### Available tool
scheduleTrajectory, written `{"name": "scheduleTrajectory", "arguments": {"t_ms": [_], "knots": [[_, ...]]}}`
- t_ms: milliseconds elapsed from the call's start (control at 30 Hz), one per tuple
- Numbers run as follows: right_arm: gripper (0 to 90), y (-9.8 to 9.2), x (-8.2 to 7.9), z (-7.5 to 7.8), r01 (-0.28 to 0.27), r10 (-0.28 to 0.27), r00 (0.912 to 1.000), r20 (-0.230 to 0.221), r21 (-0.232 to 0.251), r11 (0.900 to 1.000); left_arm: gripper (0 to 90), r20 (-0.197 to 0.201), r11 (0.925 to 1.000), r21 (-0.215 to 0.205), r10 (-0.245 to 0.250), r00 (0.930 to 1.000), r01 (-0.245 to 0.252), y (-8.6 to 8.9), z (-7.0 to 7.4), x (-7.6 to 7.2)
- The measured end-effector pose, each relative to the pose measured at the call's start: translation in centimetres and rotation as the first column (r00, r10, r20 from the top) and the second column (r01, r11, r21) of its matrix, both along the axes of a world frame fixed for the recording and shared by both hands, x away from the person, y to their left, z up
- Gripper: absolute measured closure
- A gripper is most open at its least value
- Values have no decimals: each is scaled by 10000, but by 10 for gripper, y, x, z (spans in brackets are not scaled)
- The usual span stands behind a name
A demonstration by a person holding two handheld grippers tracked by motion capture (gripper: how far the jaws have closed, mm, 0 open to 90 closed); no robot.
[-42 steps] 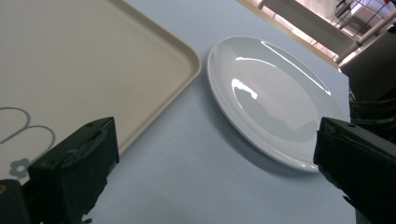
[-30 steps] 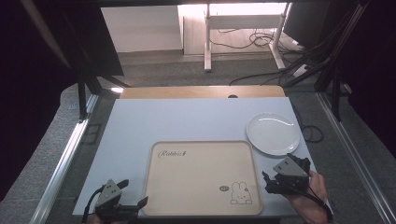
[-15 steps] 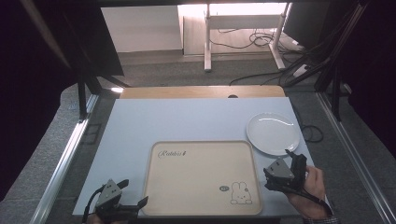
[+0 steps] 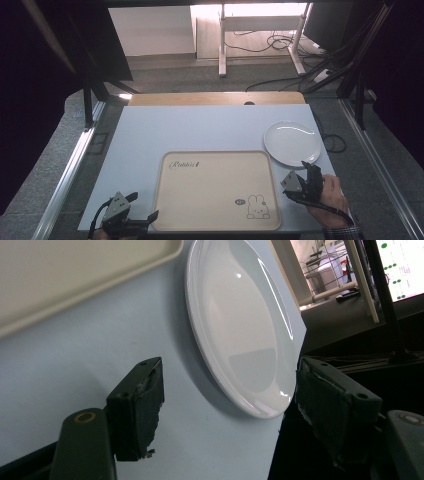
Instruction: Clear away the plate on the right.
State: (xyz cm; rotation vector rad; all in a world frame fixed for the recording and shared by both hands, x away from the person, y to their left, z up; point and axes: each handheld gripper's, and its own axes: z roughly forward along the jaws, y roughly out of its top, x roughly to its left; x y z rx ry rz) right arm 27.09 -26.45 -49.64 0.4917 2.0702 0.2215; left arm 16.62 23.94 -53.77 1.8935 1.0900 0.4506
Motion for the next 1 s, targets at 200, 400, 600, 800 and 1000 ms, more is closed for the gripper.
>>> {"name": "scheduleTrajectory", "arguments": {"t_ms": [200,400,600,800,1000], "knots": [[311,3,2,-6,-19,24,10000,79,-543,9985,36,-4,10000,8,-7,10000,7,0,0,0],[350,11,5,-13,-76,94,9999,115,-1487,9889,36,-2,10000,24,-13,10000,13,0,0,0],[387,15,9,-21,-102,146,9997,187,-2154,9765,36,3,10000,2,-9,10000,9,0,0,0],[450,17,15,-29,-129,215,9994,266,-2903,9568,36,0,10000,-25,1,10000,-1,1,0,0],[488,19,19,-33,-202,298,9993,245,-3246,9456,36,14,10000,-24,8,10000,-8,1,0,0]]}}
